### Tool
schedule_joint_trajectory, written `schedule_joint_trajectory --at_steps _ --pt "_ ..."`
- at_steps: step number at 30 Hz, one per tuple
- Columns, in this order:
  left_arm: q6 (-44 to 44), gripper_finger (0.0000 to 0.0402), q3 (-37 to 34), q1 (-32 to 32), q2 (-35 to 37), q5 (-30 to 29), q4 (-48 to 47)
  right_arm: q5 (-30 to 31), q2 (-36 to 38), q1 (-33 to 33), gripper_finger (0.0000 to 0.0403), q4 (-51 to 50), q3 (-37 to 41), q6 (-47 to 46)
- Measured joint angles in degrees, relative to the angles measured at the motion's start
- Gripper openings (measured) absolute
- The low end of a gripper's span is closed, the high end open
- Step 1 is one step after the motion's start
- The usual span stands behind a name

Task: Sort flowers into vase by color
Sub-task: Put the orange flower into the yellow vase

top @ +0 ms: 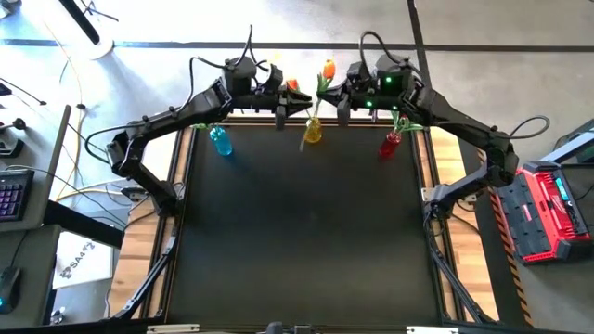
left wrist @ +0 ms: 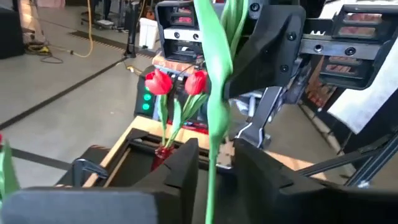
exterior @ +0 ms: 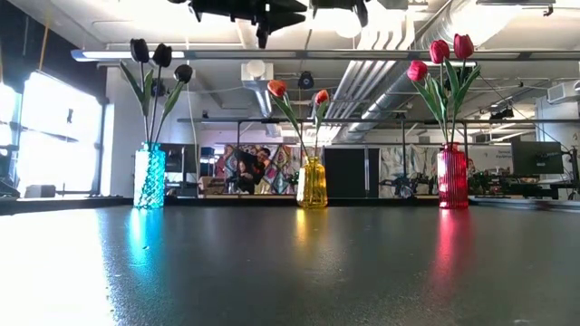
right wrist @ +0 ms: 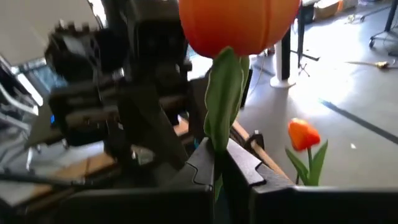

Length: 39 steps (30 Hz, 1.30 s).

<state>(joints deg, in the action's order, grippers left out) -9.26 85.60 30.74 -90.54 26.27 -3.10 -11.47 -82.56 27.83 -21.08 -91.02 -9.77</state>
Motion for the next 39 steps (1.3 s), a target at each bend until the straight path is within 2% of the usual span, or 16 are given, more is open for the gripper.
schedule_joint_trajectory --at_steps 6,10,14,23,27,31,39 --pt "0.9 0.0124 0.0 -1.7 -1.8 -1.3 0.0 -3.9 -0.1 0.3 0.0001 -3.6 0.0 3.4" --pt "0.9 0.0127 0.0 -3.4 -3.7 -0.9 -0.1 -8.5 -0.1 0.3 0.0 -4.8 0.0 5.3" --pt "0.9 0.0127 0.0 -4.9 -4.6 -0.6 0.6 -10.0 -0.1 0.3 0.0 -7.3 0.0 6.9" --pt "-1.3 0.0127 0.0 -5.2 -7.8 8.5 1.6 -16.2 -0.1 0.5 0.0 -8.2 0.0 8.3" --pt "-2.5 0.0126 0.0 -5.4 -8.8 9.5 1.9 -17.3 -0.1 0.5 0.0 -10.4 0.0 8.4" --pt "-2.4 0.0116 0.0 -5.7 -9.0 10.4 3.9 -19.1 -0.1 0.5 0.0 -12.8 0.0 8.8" --pt "-0.1 0.0062 0.0 -5.8 -9.0 12.5 5.1 -22.1 -0.1 0.5 0.0 -13.9 0.0 8.9"
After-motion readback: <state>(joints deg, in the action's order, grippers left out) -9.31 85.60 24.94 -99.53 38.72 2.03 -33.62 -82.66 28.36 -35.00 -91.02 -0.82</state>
